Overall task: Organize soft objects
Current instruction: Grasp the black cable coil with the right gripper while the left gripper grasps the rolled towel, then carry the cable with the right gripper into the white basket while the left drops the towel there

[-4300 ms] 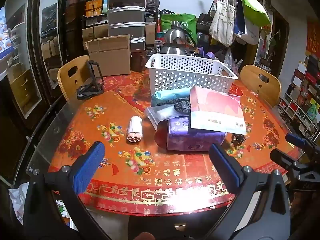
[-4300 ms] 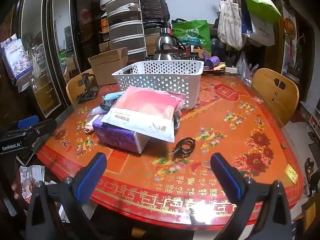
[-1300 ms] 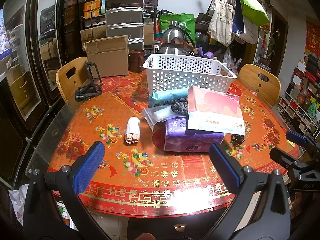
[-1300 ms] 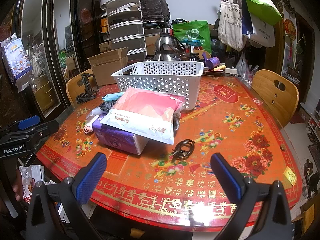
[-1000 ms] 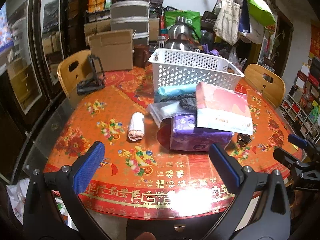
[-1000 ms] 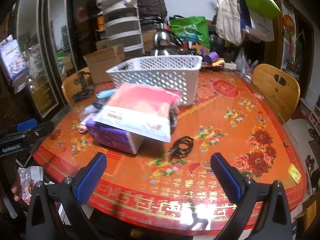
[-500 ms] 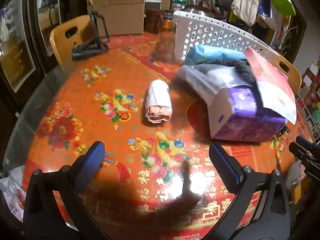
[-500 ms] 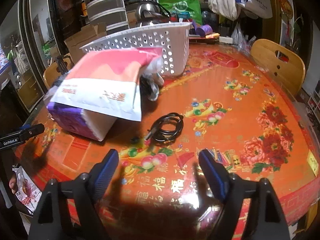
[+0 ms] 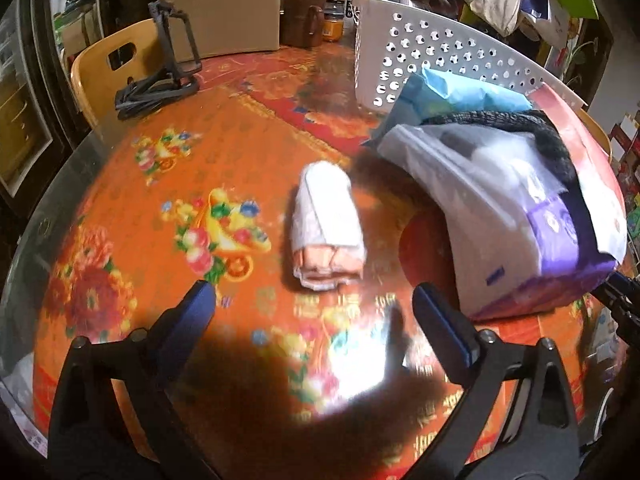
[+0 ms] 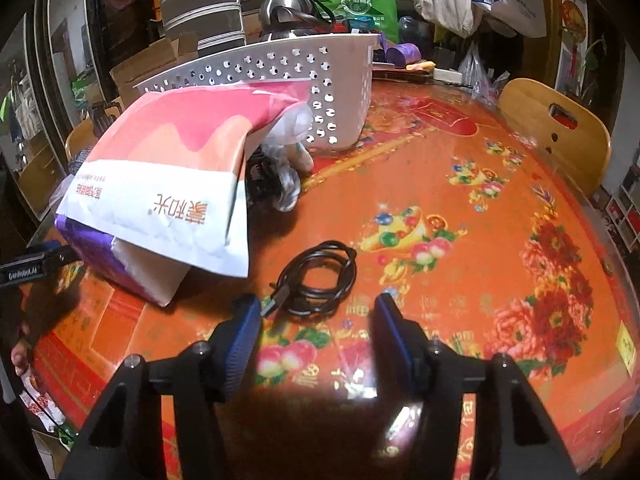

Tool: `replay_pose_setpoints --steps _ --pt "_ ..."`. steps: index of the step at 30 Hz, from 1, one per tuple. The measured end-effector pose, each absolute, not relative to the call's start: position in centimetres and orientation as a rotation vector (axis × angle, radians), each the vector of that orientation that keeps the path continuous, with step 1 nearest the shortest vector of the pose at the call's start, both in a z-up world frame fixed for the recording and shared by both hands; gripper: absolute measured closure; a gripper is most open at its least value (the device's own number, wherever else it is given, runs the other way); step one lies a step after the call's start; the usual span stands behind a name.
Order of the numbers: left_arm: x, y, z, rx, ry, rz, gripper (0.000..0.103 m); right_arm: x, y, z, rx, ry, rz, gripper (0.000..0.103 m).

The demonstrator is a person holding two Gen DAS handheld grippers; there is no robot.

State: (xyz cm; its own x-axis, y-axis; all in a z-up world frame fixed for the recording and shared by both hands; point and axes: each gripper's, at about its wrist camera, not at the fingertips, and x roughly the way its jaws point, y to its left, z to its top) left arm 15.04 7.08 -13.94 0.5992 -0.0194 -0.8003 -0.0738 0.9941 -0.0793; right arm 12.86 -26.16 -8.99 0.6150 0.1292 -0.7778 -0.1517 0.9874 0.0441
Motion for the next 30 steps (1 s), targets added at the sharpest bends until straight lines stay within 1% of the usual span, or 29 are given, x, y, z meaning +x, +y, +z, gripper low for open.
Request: replay_pose_setpoints --steps 1,3,8,10,11,12,15,22,30 --pt "15.3 7.1 -13.9 -0.105 0.931 0.035 0.015 13.0 -26.0 -9.0 -0.034 0.895 0.161 0.045" --pt "15.9 7.2 -13.7 -0.104 0.933 0.041 0.020 13.3 -25.9 -9.0 -0.042 0.898 0.162 0.045" --pt "17.0 7.1 -13.7 -0.076 0.934 0.040 0.029 14.3 -25.6 -9.1 -0.058 0.902 0.166 0.045" --pt "17.2 6.9 -13.6 -0.064 0.925 0.042 0.038 14.5 -25.5 -9.1 -0.075 0.900 0.160 0.054" --pt "17.2 6.9 -13.6 -0.063 0.920 0.040 0.049 14.6 -25.5 -9.1 -0.079 0.899 0.162 0.054" --pt "17.2 6.9 -13.5 -0.062 0.914 0.037 0.058 14.6 -25.5 -9.1 -0.078 0.899 0.169 0.055" --pt "16.8 6.8 -13.2 -0.068 0.904 0.014 0.072 14.6 -25.6 -9.1 -0.081 0.896 0.179 0.057" --pt "15.8 6.7 -13.0 -0.073 0.879 0.004 0.072 14.2 -26.1 -8.9 -0.056 0.899 0.198 0.061" --pt "14.5 6.9 -11.5 -0.075 0.842 0.019 0.073 13.9 -27.2 -7.7 -0.055 0.866 0.191 0.062"
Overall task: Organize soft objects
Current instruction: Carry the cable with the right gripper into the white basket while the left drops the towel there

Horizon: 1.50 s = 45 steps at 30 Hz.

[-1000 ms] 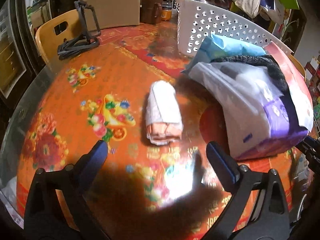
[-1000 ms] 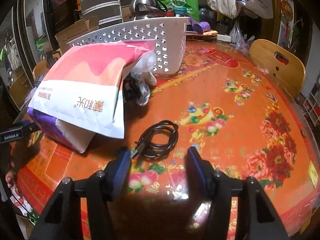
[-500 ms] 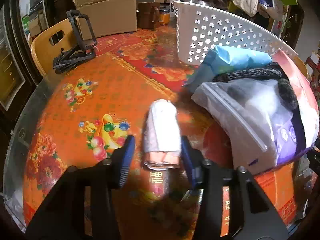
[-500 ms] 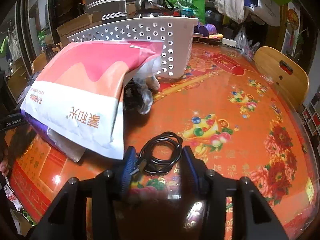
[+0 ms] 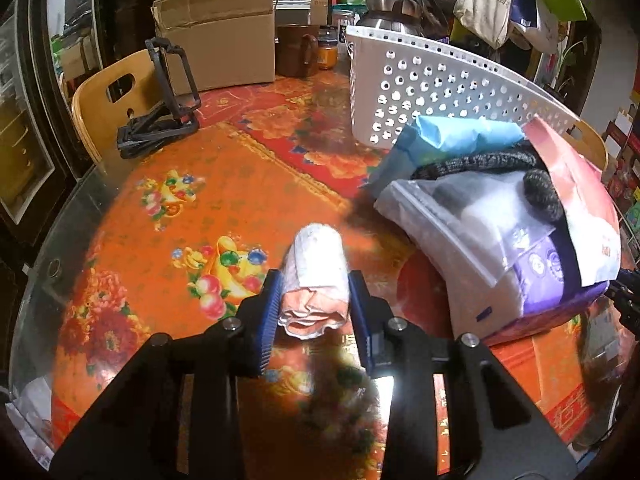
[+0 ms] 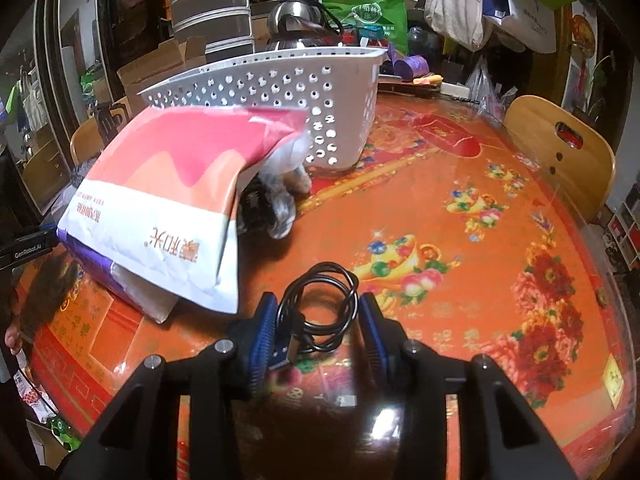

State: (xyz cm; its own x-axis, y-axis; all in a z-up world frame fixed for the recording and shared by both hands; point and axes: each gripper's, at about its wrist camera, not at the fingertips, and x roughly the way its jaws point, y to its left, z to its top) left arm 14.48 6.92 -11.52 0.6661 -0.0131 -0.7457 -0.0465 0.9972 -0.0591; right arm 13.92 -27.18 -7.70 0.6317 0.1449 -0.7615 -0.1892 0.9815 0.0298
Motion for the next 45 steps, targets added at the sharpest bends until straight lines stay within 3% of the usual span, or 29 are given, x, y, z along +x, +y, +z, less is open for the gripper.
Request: replay_pose_setpoints --steps 14,23,34,45 --pt "13.1 6.8 -8.0 -0.066 0.774 0.037 0.074 14.8 -29.0 -3.4 -0.039 0.786 0.203 0.063" --pt "15.1 6.1 -2.1 -0.059 0.701 0.019 0.074 17.9 -28.4 2.0 -0.050 0.694 0.252 0.063" --pt "25.3 2.8 4.7 -0.041 0.704 -0.045 0.074 28.8 -26.6 5.1 -0.029 0.699 0.310 0.063" --pt "36.6 -0.2 1.3 -0.048 0.854 -0.060 0.074 36.3 -24.8 2.9 -0.043 0.747 0.248 0.062"
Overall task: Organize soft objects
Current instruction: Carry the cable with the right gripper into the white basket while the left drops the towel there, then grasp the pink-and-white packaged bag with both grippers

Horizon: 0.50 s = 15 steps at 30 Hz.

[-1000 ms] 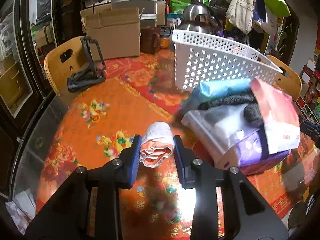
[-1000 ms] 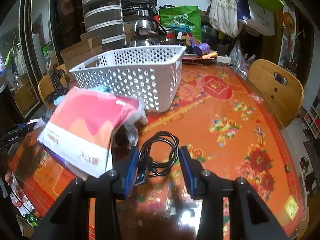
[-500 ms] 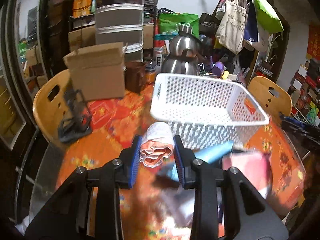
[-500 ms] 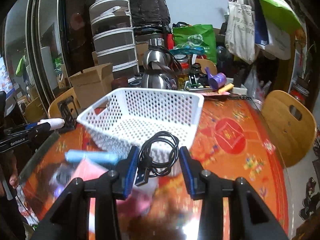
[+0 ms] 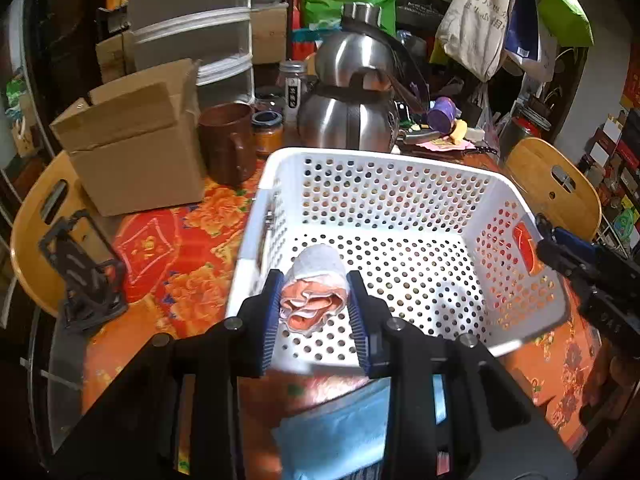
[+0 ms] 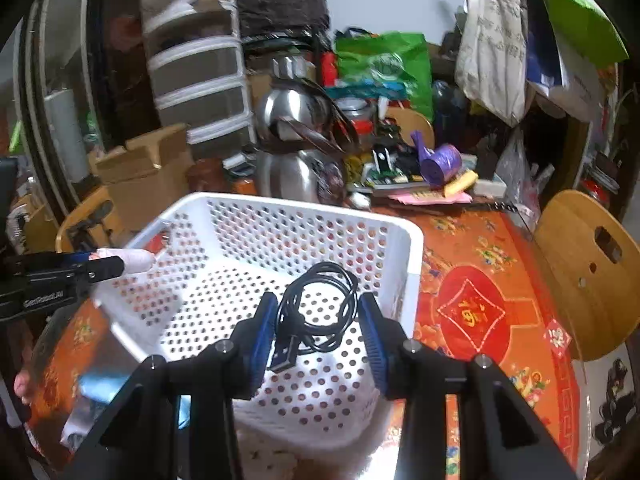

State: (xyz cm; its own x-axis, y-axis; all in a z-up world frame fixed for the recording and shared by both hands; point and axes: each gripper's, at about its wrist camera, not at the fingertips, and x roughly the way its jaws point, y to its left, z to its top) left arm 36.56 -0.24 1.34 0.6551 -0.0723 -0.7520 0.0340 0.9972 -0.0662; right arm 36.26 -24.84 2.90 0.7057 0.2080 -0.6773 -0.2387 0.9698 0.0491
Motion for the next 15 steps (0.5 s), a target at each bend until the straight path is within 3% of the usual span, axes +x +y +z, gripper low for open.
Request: replay_pose_setpoints --steps 6,8,10,15 --pt "37.9 -1.4 0.2 -0.013 0.858 -0.040 0.072 37.5 -23.6 1.4 -0.073 0.782 0.256 0.058" --pt "37.9 -1.5 0.1 -0.011 0.864 -0.037 0.058 37.3 -23.4 1.4 -0.082 0.778 0.261 0.051" --pt "37.6 -1.3 0.2 -0.006 0.856 -0.020 0.023 36.9 -23.5 1.5 -0.069 0.765 0.283 0.030" --pt "35.9 -0.4 0.6 -0.005 0.827 0.007 0.020 35.5 -23.5 2.0 -0.080 0.754 0.292 0.029"
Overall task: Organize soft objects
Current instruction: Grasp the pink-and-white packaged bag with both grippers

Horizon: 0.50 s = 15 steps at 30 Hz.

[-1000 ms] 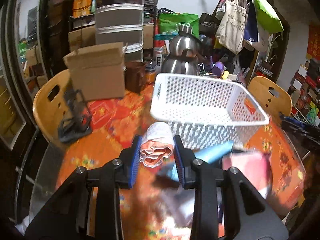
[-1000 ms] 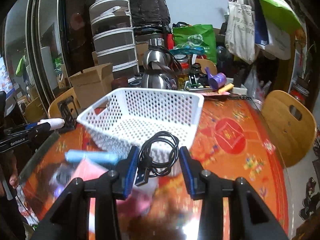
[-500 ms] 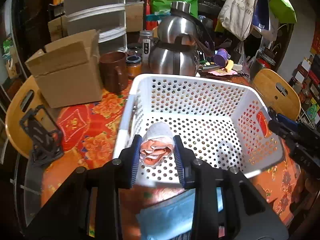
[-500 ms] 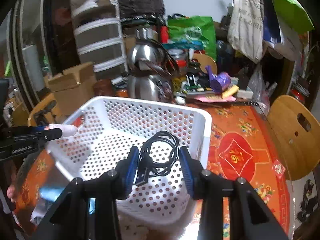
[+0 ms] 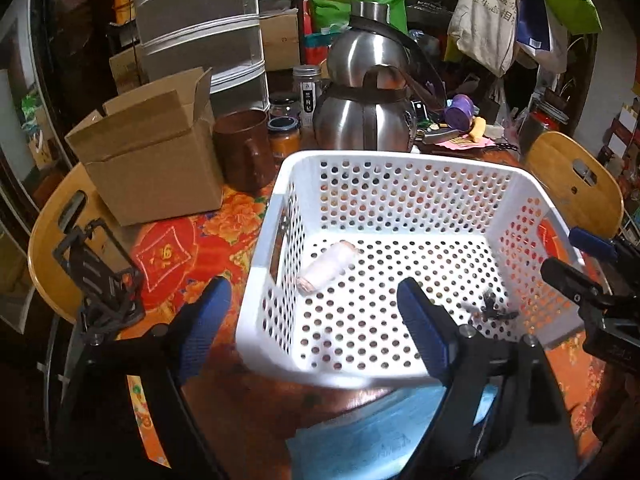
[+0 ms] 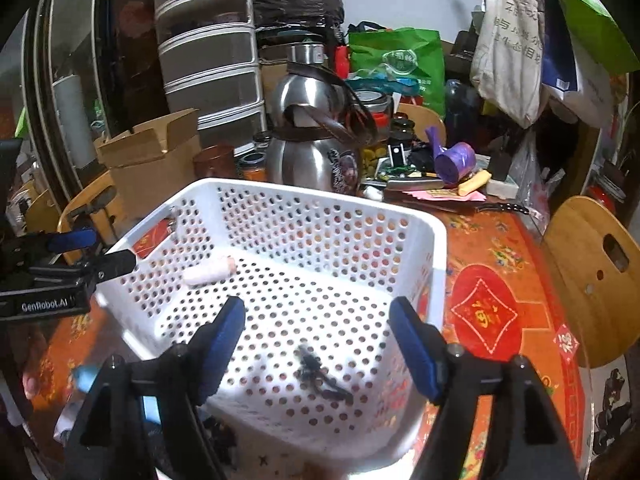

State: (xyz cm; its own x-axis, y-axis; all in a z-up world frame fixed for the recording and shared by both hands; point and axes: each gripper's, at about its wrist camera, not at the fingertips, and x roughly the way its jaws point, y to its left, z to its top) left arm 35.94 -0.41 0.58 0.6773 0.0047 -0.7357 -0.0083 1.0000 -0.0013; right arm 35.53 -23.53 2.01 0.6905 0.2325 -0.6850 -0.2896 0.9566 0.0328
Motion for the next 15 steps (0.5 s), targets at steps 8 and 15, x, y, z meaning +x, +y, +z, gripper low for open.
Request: replay_pose_setpoints --steps 8,15 --pt "28.9 0.6 1.1 -0.003 0.792 -0.006 0.020 29.8 -25.3 2.5 -0.076 0.743 0.284 0.029" --pt "20.0 0.6 -0.3 -0.046 0.762 -0.059 0.020 21.7 -28.0 1.2 -0.023 0.754 0.295 0.029"
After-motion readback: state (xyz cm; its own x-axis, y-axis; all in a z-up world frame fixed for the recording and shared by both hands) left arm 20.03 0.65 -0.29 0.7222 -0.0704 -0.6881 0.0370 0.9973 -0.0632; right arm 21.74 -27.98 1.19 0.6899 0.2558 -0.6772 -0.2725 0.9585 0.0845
